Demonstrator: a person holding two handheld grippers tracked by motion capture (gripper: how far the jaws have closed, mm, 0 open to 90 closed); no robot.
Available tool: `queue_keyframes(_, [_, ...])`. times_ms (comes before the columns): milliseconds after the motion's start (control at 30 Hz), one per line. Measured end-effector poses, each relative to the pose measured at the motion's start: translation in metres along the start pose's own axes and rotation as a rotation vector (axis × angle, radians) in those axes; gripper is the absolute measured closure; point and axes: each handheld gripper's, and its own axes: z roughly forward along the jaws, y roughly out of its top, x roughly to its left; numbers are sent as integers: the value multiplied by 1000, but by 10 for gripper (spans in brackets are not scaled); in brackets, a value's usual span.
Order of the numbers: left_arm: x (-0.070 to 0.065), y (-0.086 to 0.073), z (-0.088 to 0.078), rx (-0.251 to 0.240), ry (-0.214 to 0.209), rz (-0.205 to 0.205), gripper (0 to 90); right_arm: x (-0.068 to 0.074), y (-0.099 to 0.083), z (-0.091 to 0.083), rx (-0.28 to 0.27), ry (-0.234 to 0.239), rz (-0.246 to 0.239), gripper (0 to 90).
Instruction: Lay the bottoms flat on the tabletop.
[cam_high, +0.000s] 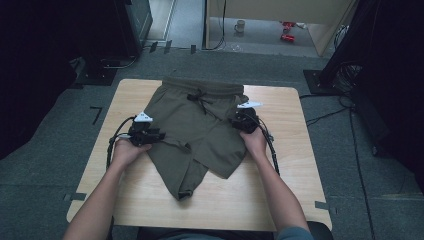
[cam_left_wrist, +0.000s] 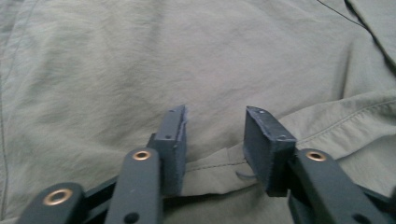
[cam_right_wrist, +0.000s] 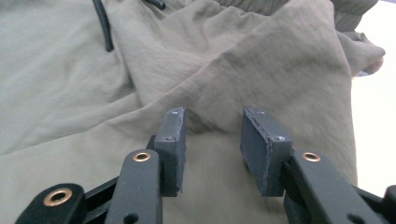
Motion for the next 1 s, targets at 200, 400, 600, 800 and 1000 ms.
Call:
queue_keyframes(200, [-1, 4, -5, 3, -33, -37, 520, 13, 3, -24, -10, 4, -36, 580])
queue_keyframes(400, [-4, 6, -19, -40, -34, -35, 473, 33, -3, -38, 4, 42, -59, 570])
queue_keyframes(600, [-11, 0, -29, -39, -25, -2, 445, 52, -11, -50, 11, 92, -83, 585])
queue_keyframes(800, [-18, -6, -32, -34, -45, 10, 427, 71, -20, -56, 9, 140, -101, 582])
queue_keyframes(1000, [-23, -15, -34, -38, -60, 26, 427, 90, -27, -57, 12, 176, -118, 569])
